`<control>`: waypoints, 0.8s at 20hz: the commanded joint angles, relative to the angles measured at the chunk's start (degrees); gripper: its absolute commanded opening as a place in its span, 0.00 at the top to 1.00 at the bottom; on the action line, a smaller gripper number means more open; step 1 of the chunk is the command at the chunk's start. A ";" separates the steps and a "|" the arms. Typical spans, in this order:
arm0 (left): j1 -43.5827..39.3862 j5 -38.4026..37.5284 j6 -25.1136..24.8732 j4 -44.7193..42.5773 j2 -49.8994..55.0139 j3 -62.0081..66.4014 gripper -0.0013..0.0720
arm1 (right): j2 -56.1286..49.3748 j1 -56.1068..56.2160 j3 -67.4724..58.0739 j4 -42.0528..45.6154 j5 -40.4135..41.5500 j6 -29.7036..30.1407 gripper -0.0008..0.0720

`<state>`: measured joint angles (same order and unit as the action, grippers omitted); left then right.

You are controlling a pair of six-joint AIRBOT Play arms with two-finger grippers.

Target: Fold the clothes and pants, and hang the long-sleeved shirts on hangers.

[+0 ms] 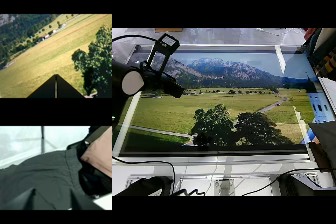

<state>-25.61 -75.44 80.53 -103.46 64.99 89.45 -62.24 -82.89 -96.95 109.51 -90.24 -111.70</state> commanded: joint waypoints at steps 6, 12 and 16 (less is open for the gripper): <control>0.00 0.00 0.00 -0.02 0.02 0.02 0.98 | -1.38 6.64 0.00 -27.61 7.10 4.66 0.95; 0.00 0.00 0.00 -0.02 0.02 0.02 0.98 | -3.23 38.49 0.00 -28.06 14.93 25.83 0.95; 0.00 0.00 0.02 -0.02 0.02 0.02 0.98 | -3.26 60.83 0.00 -28.09 24.83 25.75 0.95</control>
<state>-25.61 -75.44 80.53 -103.46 64.99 89.45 -65.36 -36.88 -96.92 81.78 -72.66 -89.03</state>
